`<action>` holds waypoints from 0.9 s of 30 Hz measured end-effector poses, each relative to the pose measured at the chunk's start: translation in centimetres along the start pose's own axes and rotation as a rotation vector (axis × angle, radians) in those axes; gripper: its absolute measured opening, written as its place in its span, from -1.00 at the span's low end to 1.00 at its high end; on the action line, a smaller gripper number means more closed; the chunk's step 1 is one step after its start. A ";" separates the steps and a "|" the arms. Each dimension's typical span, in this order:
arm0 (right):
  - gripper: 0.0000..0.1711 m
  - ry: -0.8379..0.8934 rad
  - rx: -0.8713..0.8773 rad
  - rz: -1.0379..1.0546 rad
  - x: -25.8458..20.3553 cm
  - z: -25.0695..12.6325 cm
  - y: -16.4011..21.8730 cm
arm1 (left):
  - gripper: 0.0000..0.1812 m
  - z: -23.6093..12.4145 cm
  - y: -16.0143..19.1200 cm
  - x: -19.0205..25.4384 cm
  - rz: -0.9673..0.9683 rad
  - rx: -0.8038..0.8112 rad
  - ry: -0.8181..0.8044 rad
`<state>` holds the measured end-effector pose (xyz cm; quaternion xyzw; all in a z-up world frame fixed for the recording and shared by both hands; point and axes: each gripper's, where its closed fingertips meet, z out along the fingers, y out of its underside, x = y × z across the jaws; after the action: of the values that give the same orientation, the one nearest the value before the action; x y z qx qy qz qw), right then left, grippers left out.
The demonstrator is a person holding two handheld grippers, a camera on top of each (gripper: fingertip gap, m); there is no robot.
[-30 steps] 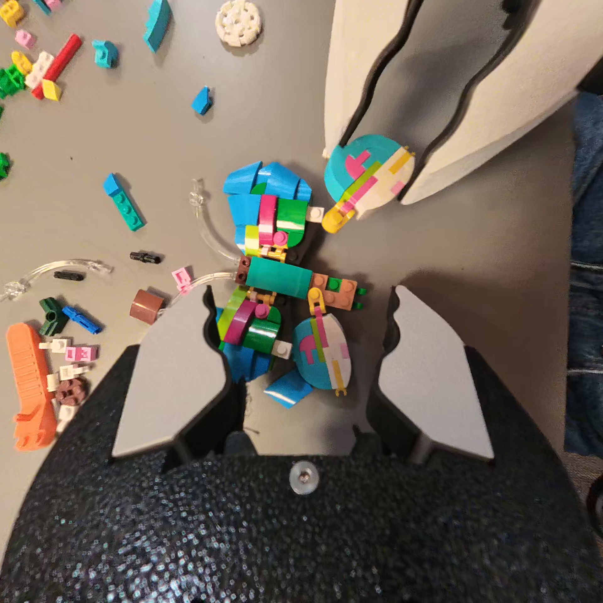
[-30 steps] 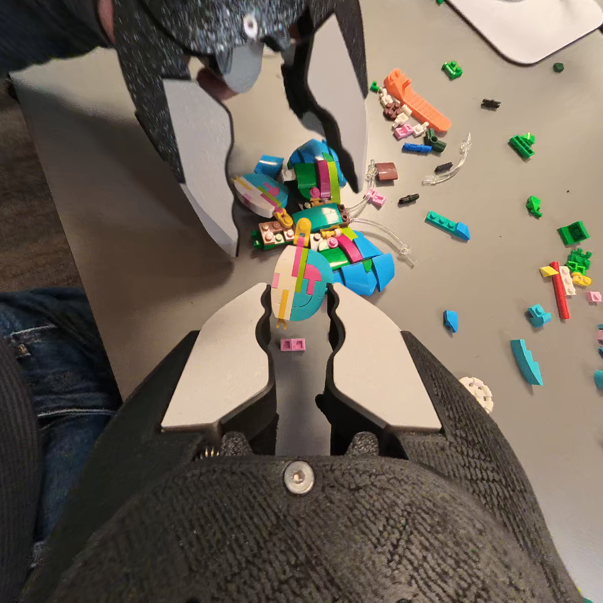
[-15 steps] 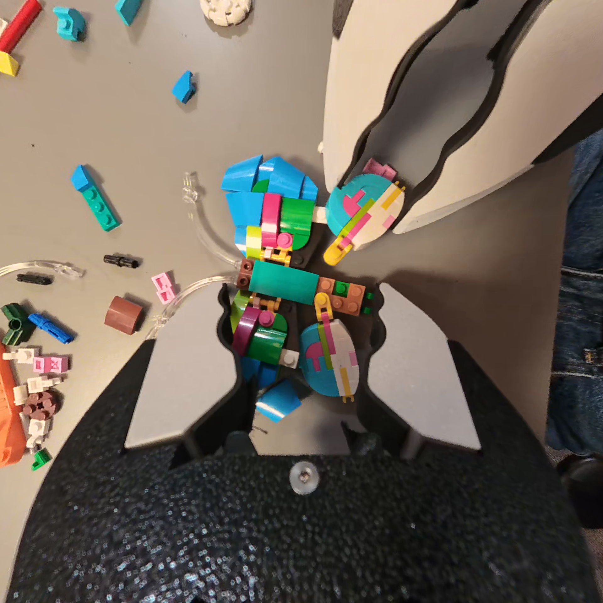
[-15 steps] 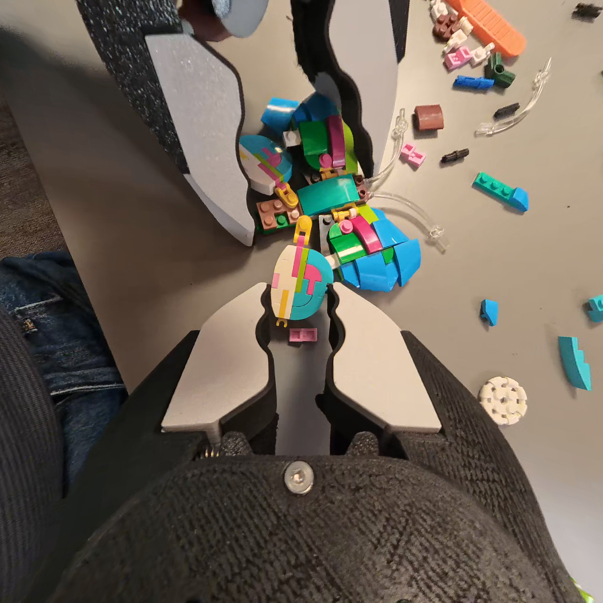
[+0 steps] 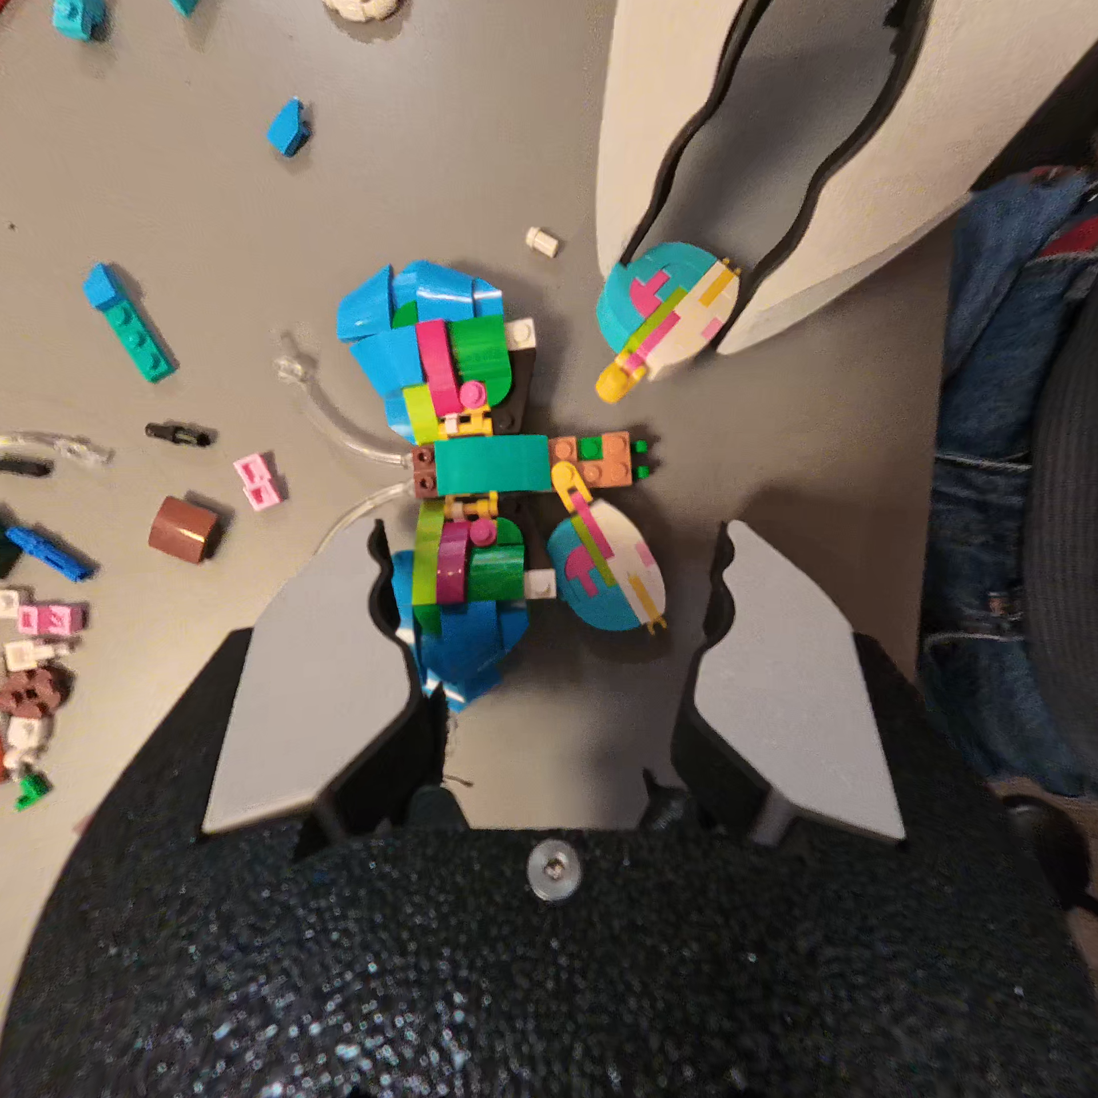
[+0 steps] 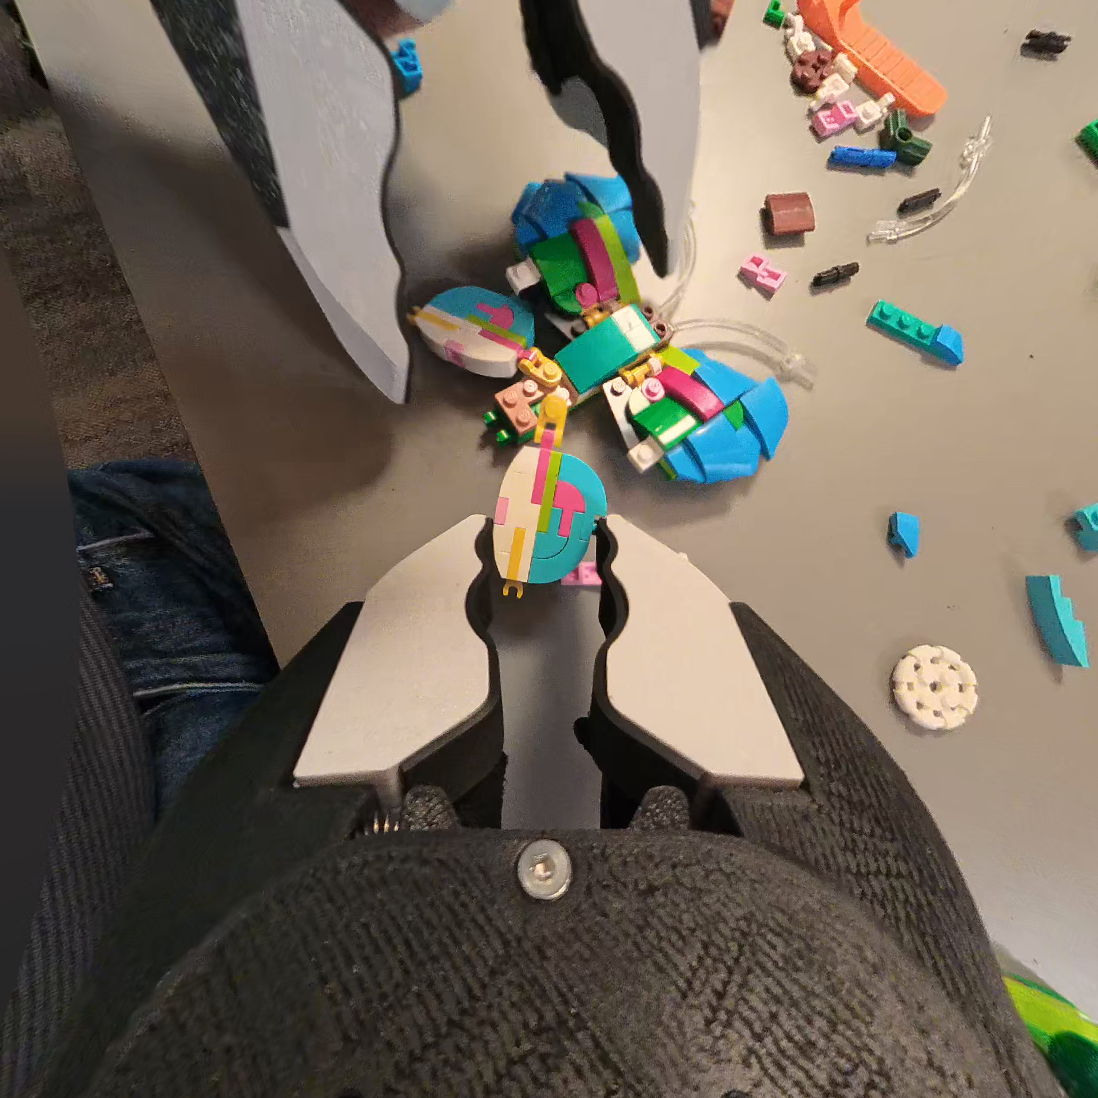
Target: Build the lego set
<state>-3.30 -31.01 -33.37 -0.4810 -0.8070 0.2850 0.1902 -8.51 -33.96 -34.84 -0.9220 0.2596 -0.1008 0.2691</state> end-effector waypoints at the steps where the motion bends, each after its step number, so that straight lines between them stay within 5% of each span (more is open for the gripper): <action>1: -0.63 0.006 0.003 0.002 0.1 -0.1 0.1 | 0.15 -0.2 0.2 0.1 -0.021 0.001 0.003; 10: -0.64 -0.003 0.045 -0.007 0.8 -0.6 0.2 | 0.20 -2.8 1.7 -0.5 -0.220 0.192 -0.042; 14: -0.63 -0.017 0.005 -0.042 0.7 -0.3 0.3 | 0.04 -3.3 1.2 0.8 -0.323 0.317 -0.054; 17: -0.63 -0.016 -0.038 -0.022 1.1 0.1 0.2 | -0.16 -3.1 1.4 0.8 -0.470 0.344 -0.180; 27: -0.64 -0.032 -0.180 -0.103 2.0 0.4 0.8 | -0.20 -1.1 0.8 4.7 -0.537 0.287 -0.278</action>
<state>-3.95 -29.01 -34.17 -0.4492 -0.8560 0.2088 0.1476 -5.25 -37.57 -34.15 -0.9151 -0.0488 -0.0768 0.3929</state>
